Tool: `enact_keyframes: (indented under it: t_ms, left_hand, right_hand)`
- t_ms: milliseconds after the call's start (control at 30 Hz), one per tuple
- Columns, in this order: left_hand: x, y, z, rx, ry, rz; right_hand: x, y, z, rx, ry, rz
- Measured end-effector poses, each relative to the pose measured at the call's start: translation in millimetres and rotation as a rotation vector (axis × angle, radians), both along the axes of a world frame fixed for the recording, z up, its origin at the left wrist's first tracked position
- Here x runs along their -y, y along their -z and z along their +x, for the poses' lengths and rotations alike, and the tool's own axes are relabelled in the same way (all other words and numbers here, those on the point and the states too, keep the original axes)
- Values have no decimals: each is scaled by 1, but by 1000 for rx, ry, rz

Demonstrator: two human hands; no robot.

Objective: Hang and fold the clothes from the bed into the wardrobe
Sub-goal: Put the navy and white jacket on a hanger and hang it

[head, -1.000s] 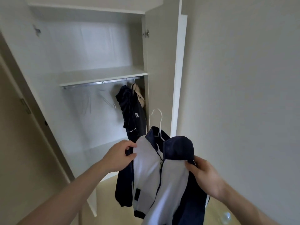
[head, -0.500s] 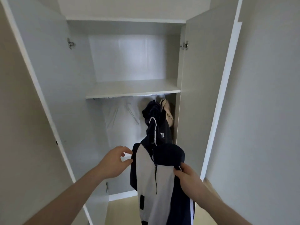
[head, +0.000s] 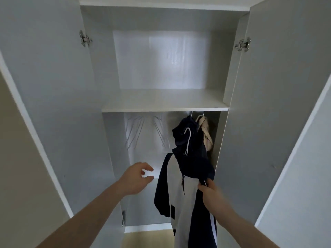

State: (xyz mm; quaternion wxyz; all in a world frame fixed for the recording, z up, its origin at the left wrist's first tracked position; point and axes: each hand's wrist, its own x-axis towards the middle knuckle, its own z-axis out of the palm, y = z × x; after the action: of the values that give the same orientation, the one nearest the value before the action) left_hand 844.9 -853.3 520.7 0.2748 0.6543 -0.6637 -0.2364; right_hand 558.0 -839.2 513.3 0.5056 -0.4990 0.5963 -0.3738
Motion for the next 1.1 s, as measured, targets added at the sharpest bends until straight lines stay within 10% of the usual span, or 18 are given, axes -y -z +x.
enact_keyframes:
  t_ms: [1100]
  left_hand:
    - [446, 83, -12, -299, -40, 275]
  right_hand:
    - [295, 40, 51, 11, -26, 162]
